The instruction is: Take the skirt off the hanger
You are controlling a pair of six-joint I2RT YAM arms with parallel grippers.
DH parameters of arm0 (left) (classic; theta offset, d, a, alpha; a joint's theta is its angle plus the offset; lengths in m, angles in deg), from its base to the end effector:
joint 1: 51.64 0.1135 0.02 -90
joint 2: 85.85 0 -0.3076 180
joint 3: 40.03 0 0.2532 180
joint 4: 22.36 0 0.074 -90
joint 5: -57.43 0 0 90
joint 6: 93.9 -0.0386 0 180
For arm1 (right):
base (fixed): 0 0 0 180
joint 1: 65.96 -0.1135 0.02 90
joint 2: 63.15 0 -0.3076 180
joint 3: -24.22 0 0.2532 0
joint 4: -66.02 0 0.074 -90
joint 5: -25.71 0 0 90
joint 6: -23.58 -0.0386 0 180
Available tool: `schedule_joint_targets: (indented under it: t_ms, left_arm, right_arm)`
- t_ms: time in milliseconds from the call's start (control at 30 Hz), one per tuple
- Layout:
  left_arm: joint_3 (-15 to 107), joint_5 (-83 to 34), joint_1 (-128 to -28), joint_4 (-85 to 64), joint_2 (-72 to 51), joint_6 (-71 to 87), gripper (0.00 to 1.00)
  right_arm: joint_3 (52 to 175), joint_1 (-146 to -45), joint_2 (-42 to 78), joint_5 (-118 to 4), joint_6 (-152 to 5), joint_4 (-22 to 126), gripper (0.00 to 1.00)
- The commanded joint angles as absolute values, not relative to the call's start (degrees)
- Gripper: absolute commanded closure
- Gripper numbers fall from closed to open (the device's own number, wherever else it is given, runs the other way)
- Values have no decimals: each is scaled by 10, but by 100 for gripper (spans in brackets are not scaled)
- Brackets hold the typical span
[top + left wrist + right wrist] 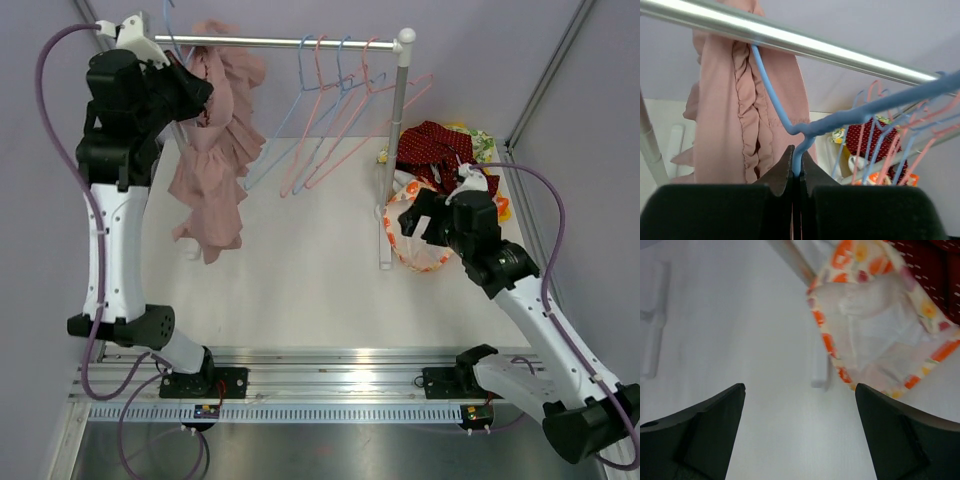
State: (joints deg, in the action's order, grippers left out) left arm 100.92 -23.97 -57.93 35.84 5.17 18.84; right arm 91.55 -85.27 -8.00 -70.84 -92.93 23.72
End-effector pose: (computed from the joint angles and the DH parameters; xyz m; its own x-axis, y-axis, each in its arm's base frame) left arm 0.2970 -0.0385 0.5987 -0.2306 -0.3591 -0.9044 0.1803 0.8975 -0.4024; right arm 0.1797 0.0583 0.3630 -0.5289 0.2846 -0.7996 0.0007 0.9423 0.3349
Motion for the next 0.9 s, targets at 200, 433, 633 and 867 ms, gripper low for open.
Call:
schedule_joint_targets:
  t_ms: [200,433,633,867]
  left_arm:
    - [979,-235,-587,316,-65,209,100]
    - [952,-251,-595,306,-81,212,100]
    - [944,-252,-596,306,-87,218,100]
    - [926,-256,-596,307,-106,212,100]
  right_arm:
    - [1213,-1124,-22,-709,-852,223,0]
    - [1399,-1389,164,-874,-812,209,1]
    - [1484,-1449,309,-886,-821,253,1]
    - [1525,-1450,408,-906,-830,290,0]
